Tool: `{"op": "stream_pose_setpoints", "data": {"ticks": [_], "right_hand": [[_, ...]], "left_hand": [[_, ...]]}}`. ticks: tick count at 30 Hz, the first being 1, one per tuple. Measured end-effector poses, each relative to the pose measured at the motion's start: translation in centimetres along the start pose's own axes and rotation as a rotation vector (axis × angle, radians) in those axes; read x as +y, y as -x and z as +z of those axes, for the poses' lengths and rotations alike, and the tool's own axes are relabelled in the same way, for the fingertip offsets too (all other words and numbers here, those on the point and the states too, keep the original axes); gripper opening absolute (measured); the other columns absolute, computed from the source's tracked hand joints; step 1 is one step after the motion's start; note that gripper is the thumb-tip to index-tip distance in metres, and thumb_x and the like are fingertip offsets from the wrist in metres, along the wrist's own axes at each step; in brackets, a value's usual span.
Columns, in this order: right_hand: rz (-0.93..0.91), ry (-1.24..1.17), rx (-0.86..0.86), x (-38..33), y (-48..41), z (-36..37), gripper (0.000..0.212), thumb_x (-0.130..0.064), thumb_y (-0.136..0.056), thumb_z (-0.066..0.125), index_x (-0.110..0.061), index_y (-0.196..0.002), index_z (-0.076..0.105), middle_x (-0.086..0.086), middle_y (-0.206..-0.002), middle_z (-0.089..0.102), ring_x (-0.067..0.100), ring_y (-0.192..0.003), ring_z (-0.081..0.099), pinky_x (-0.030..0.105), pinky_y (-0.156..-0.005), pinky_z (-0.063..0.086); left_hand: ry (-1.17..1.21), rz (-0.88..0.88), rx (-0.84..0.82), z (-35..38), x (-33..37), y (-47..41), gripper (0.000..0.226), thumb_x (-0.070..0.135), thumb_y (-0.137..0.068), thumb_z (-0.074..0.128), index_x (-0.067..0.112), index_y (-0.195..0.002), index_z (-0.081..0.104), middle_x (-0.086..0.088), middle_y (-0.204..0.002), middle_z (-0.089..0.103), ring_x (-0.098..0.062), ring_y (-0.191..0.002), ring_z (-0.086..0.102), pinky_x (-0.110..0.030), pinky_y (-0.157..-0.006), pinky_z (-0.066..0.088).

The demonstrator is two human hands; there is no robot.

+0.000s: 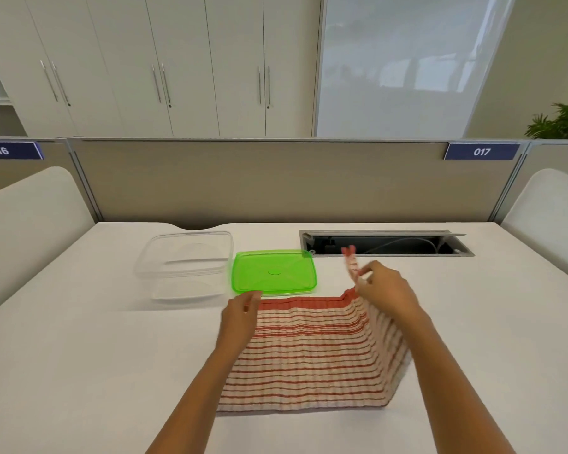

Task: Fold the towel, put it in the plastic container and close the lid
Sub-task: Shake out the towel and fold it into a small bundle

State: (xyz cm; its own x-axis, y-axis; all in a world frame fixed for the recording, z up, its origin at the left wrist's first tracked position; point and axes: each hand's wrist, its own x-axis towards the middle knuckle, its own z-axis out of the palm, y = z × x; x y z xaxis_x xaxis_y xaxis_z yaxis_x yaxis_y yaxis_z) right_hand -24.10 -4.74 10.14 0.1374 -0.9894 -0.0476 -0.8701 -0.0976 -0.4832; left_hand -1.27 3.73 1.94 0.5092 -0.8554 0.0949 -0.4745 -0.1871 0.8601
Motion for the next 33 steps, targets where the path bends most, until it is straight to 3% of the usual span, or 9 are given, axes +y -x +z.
{"op": "stream_pose_setpoints", "data": {"ticks": [3, 6, 9, 13, 15, 18, 23, 27, 33], "right_hand": [[-0.173, -0.079, -0.062, -4.0, 1.4, 1.4, 0.032, -0.023, -0.09, 0.055, -0.016, -0.121, 0.053, 0.011, -0.119, 0.065, 0.031, -0.102, 0.063, 0.041, -0.089, 0.052], [-0.252, -0.291, -0.304, -6.4, 2.8, 4.4, 0.037, -0.016, -0.09, 0.056, -0.009, -0.126, 0.049, 0.014, -0.121, 0.061, 0.03, -0.09, 0.067, 0.047, -0.082, 0.057], [-0.189, -0.425, -0.511, -6.1, 2.6, 6.9, 0.038, -0.004, -0.09, 0.049, -0.005, -0.129, 0.047, 0.014, -0.115, 0.06, 0.021, -0.075, 0.065, 0.041, -0.075, 0.06], [-0.171, -0.353, -0.185, -2.8, 0.2, 8.0, 0.025, -0.012, -0.091, 0.049, -0.014, -0.113, 0.061, 0.008, -0.104, 0.066, 0.024, -0.091, 0.065, 0.044, -0.083, 0.056], [-0.134, -0.273, 0.035, -0.5, -0.6, 8.1, 0.022, -0.021, -0.092, 0.05, -0.022, -0.11, 0.062, 0.003, -0.109, 0.068, 0.022, -0.097, 0.064, 0.037, -0.085, 0.052], [-0.081, -0.262, 0.15, 2.5, -1.1, 9.2, 0.021, -0.025, -0.095, 0.046, -0.025, -0.114, 0.057, 0.0, -0.115, 0.066, 0.02, -0.099, 0.064, 0.039, -0.086, 0.053], [-0.128, -0.216, 0.147, 5.5, -0.7, 11.4, 0.023, -0.026, -0.097, 0.044, -0.026, -0.118, 0.052, -0.003, -0.116, 0.062, 0.011, -0.087, 0.059, 0.033, -0.079, 0.052], [-0.161, -0.224, 0.154, 5.8, -0.4, 12.6, 0.023, -0.026, -0.096, 0.045, -0.028, -0.118, 0.052, -0.005, -0.111, 0.062, 0.011, -0.083, 0.058, 0.029, -0.072, 0.045], [-0.185, -0.238, 0.089, 3.9, -0.7, 13.7, 0.031, -0.032, -0.097, 0.044, -0.023, -0.126, 0.049, 0.0, -0.12, 0.059, 0.018, -0.104, 0.058, 0.036, -0.087, 0.049]], "left_hand": [[0.572, -0.281, -0.43, 1.5, 2.7, 0.3, 0.05, 0.051, -0.096, 0.027, 0.02, -0.121, 0.056, -0.005, -0.115, 0.066, -0.021, -0.092, 0.065, -0.036, -0.072, 0.057], [0.82, -0.437, -0.532, 3.2, 2.9, 0.4, 0.06, 0.06, -0.092, 0.022, 0.021, -0.113, 0.062, -0.004, -0.101, 0.071, -0.02, -0.08, 0.069, -0.035, -0.067, 0.057], [0.629, -0.456, -0.357, 4.3, 2.6, 0.5, 0.055, 0.053, -0.094, 0.031, 0.015, -0.123, 0.058, -0.009, -0.112, 0.066, -0.025, -0.1, 0.063, -0.036, -0.083, 0.052], [0.201, -0.273, -0.241, 4.3, 1.4, 0.6, 0.051, 0.031, -0.095, 0.044, 0.01, -0.141, 0.037, -0.01, -0.145, 0.044, -0.027, -0.131, 0.043, -0.041, -0.11, 0.035], [0.003, -0.118, -0.211, 4.2, 1.3, 0.7, 0.047, 0.023, -0.097, 0.043, 0.006, -0.14, 0.037, -0.011, -0.133, 0.055, -0.022, -0.113, 0.055, -0.03, -0.096, 0.042], [-0.091, 0.025, -0.186, 3.9, 1.7, 0.5, 0.043, 0.018, -0.099, 0.036, 0.008, -0.141, 0.036, -0.016, -0.108, 0.065, -0.009, -0.069, 0.055, -0.025, -0.067, 0.041], [-0.052, -0.07, -0.177, 1.2, 1.7, -1.8, 0.04, 0.016, -0.098, 0.035, 0.006, -0.136, 0.043, -0.018, -0.137, 0.051, -0.032, -0.124, 0.049, -0.035, -0.103, 0.037], [-0.082, -0.122, -0.074, -1.1, -1.5, -1.7, 0.033, 0.015, -0.096, 0.039, 0.007, -0.124, 0.054, -0.021, -0.125, 0.061, -0.034, -0.115, 0.055, -0.035, -0.091, 0.041], [-0.127, -0.159, 0.017, -1.0, -5.4, 0.4, 0.034, 0.018, -0.096, 0.042, 0.012, -0.127, 0.054, -0.018, -0.12, 0.065, -0.036, -0.11, 0.058, -0.041, -0.094, 0.047]]}}
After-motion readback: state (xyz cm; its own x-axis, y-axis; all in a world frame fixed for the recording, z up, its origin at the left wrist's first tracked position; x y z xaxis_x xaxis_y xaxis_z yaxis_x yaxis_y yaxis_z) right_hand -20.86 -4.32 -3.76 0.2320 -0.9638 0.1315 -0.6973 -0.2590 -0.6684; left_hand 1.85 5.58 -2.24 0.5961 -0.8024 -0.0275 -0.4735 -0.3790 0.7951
